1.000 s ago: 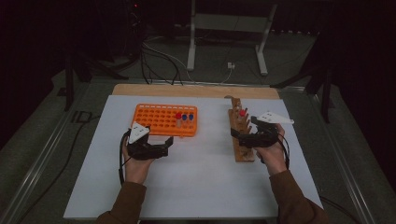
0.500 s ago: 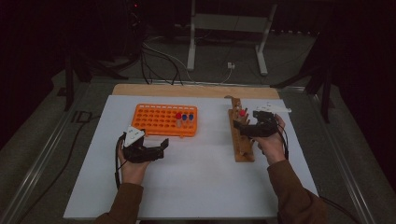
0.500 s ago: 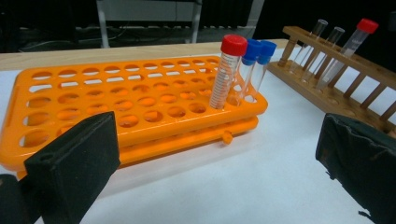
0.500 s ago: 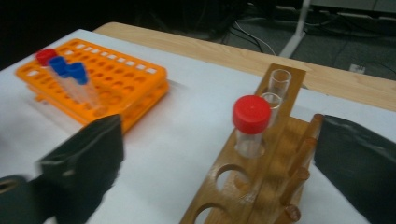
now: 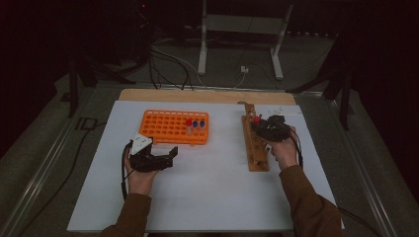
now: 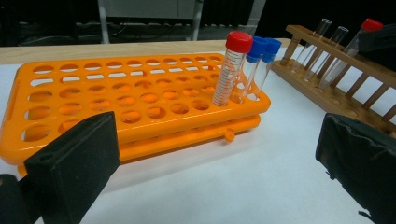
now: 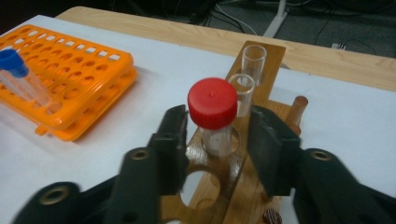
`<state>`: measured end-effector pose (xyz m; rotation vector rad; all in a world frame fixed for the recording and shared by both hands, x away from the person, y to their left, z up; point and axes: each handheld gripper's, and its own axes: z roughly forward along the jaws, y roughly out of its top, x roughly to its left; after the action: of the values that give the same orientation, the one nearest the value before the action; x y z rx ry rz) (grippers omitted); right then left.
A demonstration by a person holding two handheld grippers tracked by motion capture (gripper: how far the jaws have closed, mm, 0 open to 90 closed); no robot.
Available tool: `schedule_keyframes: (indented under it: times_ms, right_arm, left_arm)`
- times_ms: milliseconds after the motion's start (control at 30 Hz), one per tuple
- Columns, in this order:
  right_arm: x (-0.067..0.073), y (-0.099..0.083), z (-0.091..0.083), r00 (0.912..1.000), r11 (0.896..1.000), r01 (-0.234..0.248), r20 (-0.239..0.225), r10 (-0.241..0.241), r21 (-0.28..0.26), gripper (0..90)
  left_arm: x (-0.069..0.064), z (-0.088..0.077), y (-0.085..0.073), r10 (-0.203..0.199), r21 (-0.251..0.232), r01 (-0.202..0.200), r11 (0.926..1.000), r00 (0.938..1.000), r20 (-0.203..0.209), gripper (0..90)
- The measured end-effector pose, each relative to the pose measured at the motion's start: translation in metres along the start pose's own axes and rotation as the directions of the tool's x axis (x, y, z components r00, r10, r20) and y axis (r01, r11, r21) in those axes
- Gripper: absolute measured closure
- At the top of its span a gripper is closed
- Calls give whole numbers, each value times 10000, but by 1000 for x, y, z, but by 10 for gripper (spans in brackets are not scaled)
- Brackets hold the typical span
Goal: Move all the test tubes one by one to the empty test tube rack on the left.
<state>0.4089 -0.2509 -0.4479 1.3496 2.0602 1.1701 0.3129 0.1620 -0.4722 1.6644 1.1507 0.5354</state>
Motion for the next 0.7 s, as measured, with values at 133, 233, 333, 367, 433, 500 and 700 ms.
schedule_keyframes:
  times_ms: [133,233,333,367,433,500,700]
  right_arm:
    - [1,1,7,9999,10000,21,114,-22,86,660]
    - [2,0,11,9994,9998,129,327,-134,159,679]
    - [3,0,12,9989,9998,152,440,-157,125,725]
    - [3,0,12,9984,9998,178,529,-184,122,742]
    - [3,0,11,9983,9997,213,543,-217,69,745]
    - [4,0,10,9980,9996,277,564,-277,12,745]
    - [6,3,-1,9985,9989,229,510,-208,-405,746]
  left_arm:
    - [0,-1,0,-12,-26,12,10000,10000,25,5]
    - [1,-1,1,-26,-38,26,10000,10000,35,5]
    - [1,-2,0,-41,-45,41,10000,10000,29,5]
    - [1,-2,1,-43,-60,44,10000,10000,28,5]
    - [1,-2,1,-42,-63,43,10000,10000,32,5]
    - [0,-1,1,-27,-36,27,10000,10000,44,5]
    - [0,0,0,10,-2,-10,10000,10000,38,5]
